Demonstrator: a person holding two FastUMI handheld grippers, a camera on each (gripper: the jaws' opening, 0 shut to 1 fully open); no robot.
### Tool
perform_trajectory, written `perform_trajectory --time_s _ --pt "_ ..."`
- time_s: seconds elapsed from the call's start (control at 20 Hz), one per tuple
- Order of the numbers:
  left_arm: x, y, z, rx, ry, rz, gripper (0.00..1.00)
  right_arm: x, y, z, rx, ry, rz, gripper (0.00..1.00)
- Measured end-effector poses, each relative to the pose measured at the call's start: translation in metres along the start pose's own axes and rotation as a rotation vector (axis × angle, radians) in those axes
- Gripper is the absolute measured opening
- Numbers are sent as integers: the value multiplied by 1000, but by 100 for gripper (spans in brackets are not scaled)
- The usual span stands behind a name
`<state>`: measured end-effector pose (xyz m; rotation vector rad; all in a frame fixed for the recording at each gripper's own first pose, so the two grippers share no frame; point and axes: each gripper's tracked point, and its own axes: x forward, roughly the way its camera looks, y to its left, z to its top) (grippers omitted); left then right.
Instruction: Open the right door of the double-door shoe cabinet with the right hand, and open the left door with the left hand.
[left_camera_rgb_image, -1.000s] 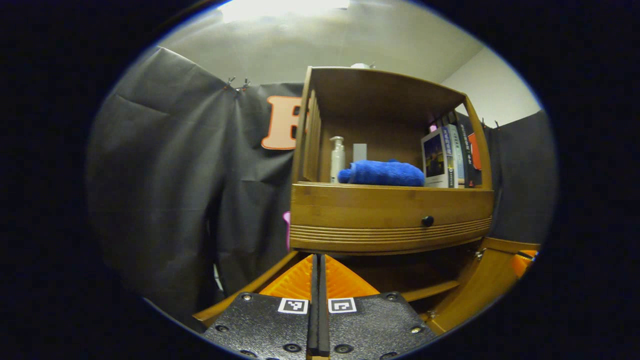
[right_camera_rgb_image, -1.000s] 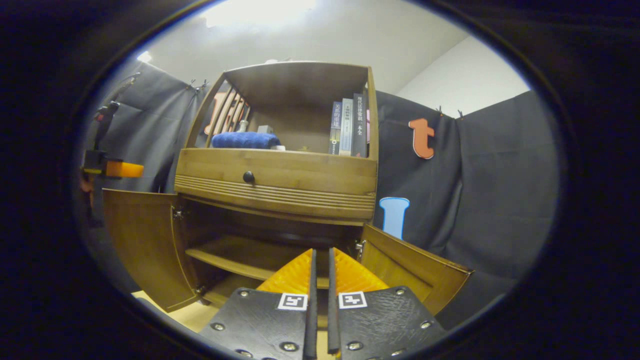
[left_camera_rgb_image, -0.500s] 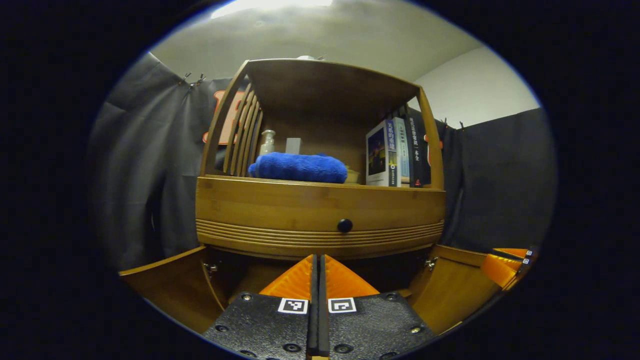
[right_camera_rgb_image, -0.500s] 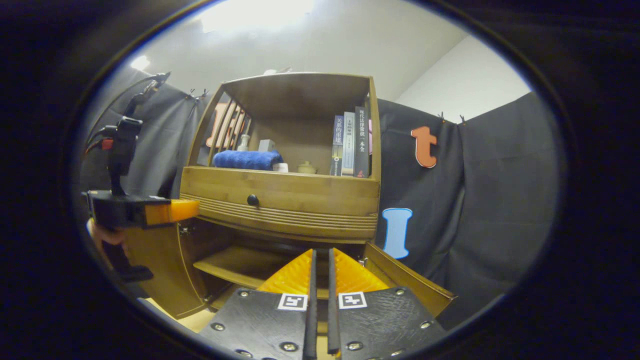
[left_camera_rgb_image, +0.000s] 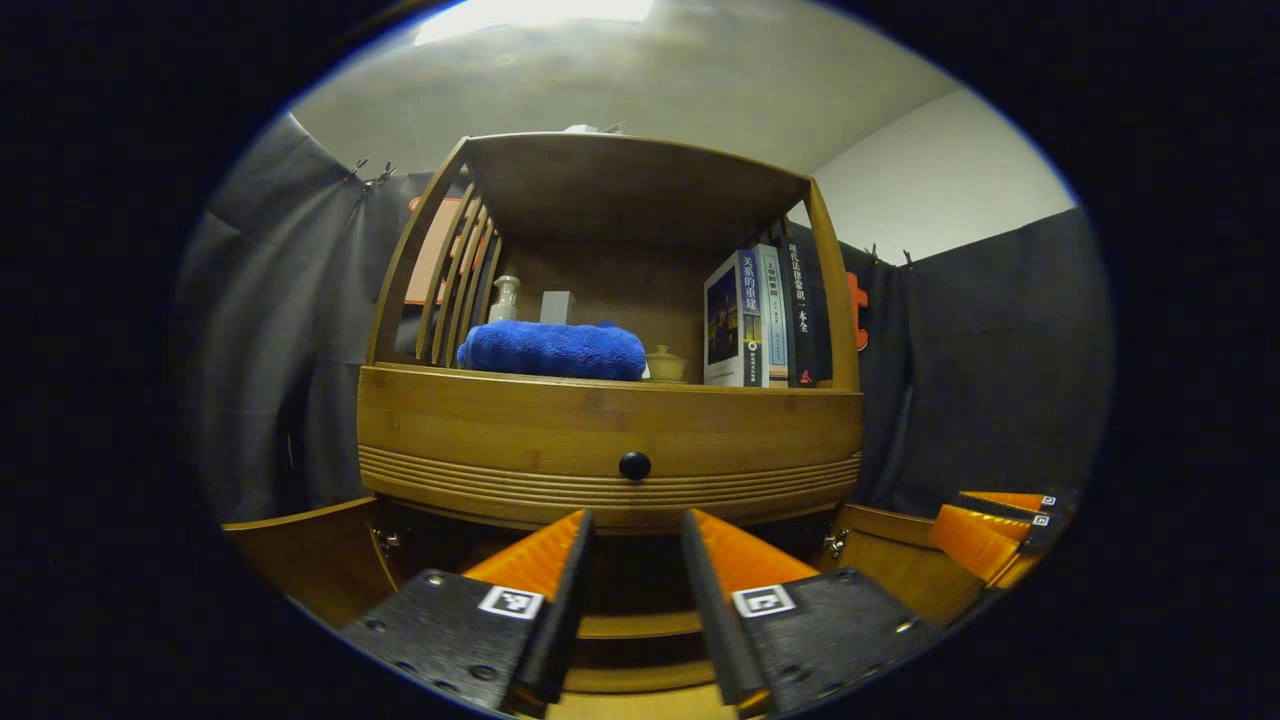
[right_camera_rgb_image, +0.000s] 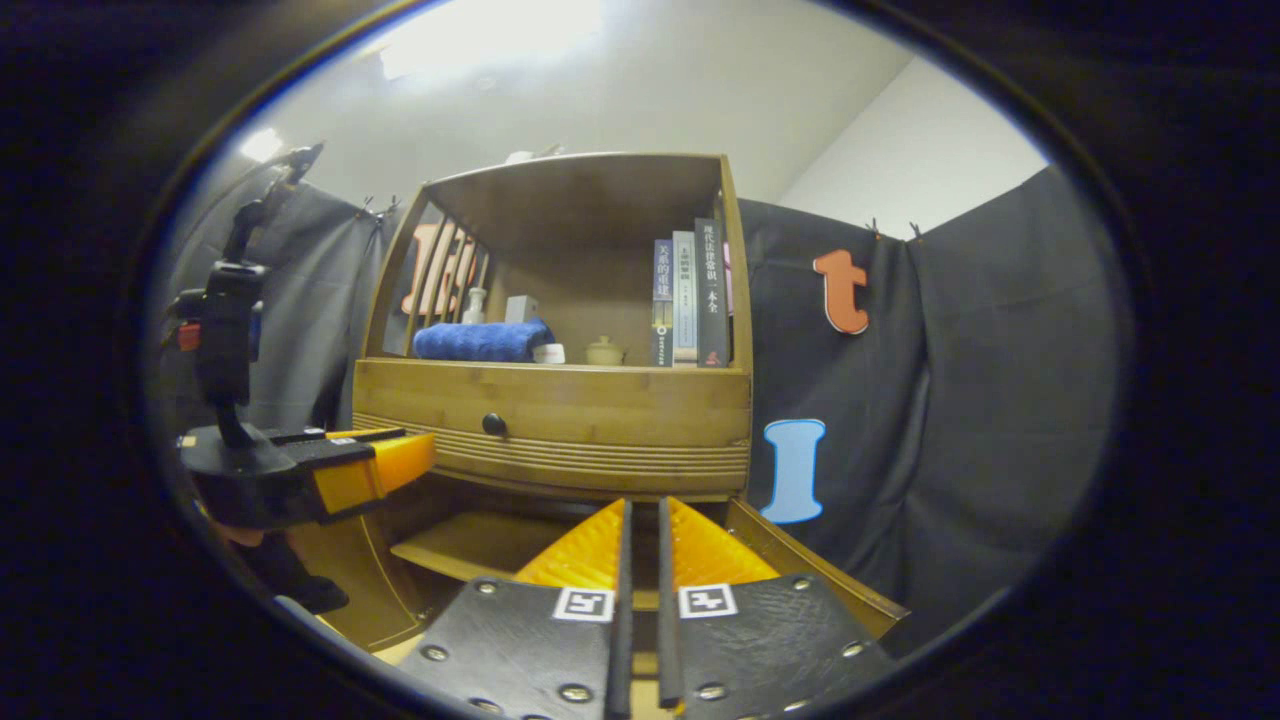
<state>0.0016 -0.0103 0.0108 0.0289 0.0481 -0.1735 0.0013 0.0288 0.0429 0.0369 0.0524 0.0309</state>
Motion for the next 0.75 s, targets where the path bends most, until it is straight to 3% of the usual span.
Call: perform_trajectory --time_s 0.05,0.1,0.15,0.2,0.25,0.5,0.6,0.75 --pt "4 -2 -2 4 8 4 70 1 5 0 21 -1 14 24" --pt "5 -4 -5 9 18 4 98 2 6 1 37 -5 24 42" --pt "9 -7 -6 8 22 2 98 1 5 2 46 -8 20 61" --pt "9 -12 -6 -3 18 -1 92 -1 2 2 49 -11 17 79" --pt "10 -17 -5 -15 12 -8 96 -4 -1 2 46 -13 7 97" --pt "12 -29 -3 -38 -3 -17 96 -14 -10 2 25 -20 -19 98" --pt "12 -27 -5 -25 5 -4 92 -15 -9 -1 29 -16 -12 96" --pt "11 -28 -6 -28 8 3 96 -16 -3 -2 26 -15 10 98"
